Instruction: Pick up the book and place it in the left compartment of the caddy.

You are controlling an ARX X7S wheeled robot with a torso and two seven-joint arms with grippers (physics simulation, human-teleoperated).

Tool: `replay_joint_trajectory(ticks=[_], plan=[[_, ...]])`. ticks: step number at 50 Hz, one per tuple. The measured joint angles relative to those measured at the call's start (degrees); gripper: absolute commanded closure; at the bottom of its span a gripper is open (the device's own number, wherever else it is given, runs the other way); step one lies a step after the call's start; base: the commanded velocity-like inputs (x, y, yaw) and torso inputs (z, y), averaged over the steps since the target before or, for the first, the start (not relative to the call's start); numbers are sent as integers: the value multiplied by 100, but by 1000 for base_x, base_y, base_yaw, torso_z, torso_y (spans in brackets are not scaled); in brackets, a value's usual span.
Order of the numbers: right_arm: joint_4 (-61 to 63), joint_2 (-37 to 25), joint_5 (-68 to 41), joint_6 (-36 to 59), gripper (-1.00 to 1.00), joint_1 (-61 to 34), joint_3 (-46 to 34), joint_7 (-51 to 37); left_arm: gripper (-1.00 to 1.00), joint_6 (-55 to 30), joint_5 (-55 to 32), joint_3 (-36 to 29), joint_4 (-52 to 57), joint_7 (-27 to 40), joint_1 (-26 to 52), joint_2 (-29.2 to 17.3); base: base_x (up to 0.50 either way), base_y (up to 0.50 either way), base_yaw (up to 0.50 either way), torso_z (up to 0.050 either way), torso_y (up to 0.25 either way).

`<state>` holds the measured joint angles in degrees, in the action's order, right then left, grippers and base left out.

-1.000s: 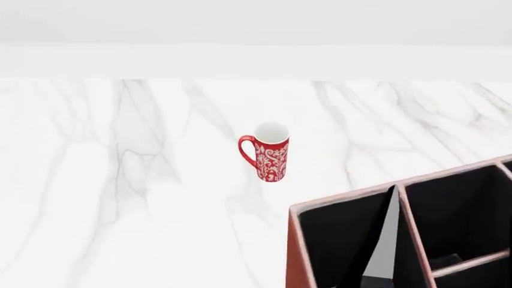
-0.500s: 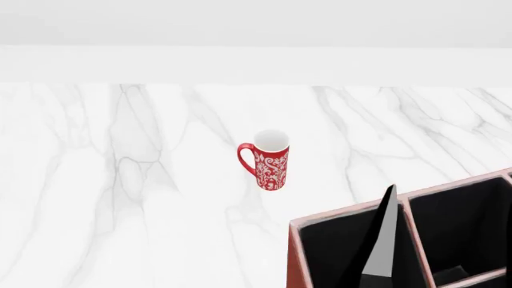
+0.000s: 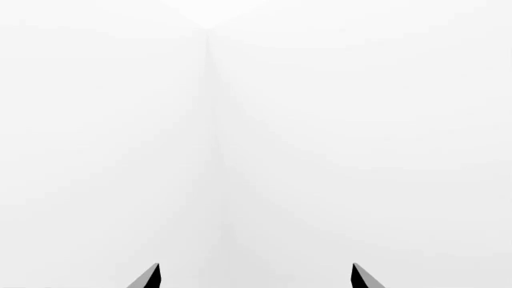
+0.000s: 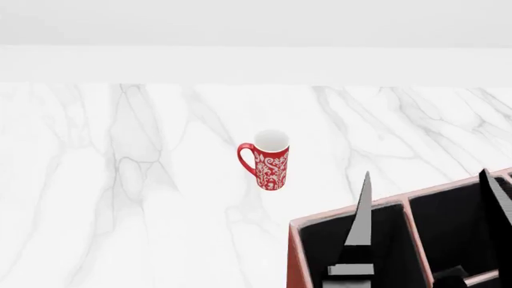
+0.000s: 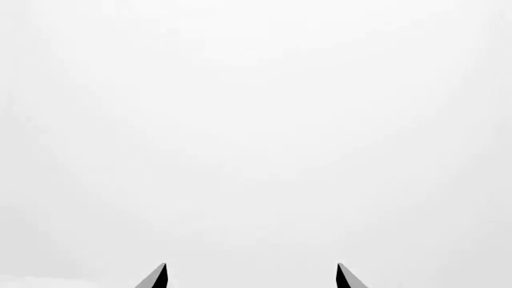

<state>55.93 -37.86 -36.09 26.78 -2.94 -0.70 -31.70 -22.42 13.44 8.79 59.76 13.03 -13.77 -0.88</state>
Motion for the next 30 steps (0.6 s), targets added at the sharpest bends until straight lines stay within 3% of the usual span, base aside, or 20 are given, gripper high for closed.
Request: replay_joint_trajectory(ticks=[20,30], plan=[[-391,-592,-152,1248,-100,-1772,-1024,607,-100,-34,-5,3,0,15,17,0,0,0,0,0,0],[-707,-720,-68,1665,-100,-2833,-1830,1362,-100,-49,-28,25,0,19,24,0,0,0,0,0,0]])
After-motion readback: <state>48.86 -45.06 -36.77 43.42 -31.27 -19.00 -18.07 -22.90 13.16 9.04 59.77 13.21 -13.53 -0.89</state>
